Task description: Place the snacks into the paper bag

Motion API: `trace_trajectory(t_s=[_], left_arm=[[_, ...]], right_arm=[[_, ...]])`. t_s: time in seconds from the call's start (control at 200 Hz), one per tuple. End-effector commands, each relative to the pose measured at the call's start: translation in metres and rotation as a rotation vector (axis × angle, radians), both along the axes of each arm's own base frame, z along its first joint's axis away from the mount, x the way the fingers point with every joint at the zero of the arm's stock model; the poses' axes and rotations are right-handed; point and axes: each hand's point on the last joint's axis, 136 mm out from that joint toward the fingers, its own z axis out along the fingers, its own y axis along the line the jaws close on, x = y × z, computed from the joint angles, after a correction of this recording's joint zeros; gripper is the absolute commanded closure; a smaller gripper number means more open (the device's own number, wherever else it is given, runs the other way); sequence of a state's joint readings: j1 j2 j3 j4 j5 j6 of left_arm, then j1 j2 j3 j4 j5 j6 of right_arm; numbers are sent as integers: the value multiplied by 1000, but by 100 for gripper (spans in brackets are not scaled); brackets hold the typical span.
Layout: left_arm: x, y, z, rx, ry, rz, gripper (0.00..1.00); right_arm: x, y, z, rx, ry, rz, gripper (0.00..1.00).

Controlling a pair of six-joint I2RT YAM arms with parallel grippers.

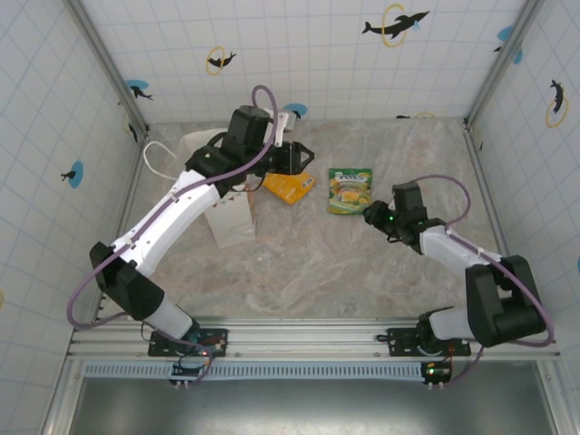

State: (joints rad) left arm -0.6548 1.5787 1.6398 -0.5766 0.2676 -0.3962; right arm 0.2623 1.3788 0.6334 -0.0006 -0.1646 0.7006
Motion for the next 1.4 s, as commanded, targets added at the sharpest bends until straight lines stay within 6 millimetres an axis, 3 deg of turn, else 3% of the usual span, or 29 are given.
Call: trace_trajectory(t_s=[0.0,0.105,0.325,0.525,0.716,0.811,0.936,1.126,1.251,1.396], left_arm=[[1,-3,14,-2,-29,-11,44],[1,-10,17,-18,-26,-31,44],[2,-27,11,-27,-10,-94,45],[15,-31,6,32,-3,-91,45],[23,-37,4,37,-1,-93,44],[25,-39,0,44,3,-93,44],[27,-39,-4,51,10,-90,44],[29,-40,-4,49,7,-89,44],[29,-39,0,44,-1,-81,44],[29,-37,2,43,-5,-68,44]], right_arm=[[26,-2,13,-29,-59,88,45],[40,-5,4,-60,-25,155,46],[74,11,-15,-57,0,285,45],[105,5,-35,-141,57,287,44],[121,8,-47,-136,82,309,44],[122,10,-55,-127,105,327,50],[114,9,-64,-126,135,342,72],[107,8,-50,-122,91,351,94],[103,10,-33,-109,44,352,100],[97,10,-12,-88,-24,335,100]])
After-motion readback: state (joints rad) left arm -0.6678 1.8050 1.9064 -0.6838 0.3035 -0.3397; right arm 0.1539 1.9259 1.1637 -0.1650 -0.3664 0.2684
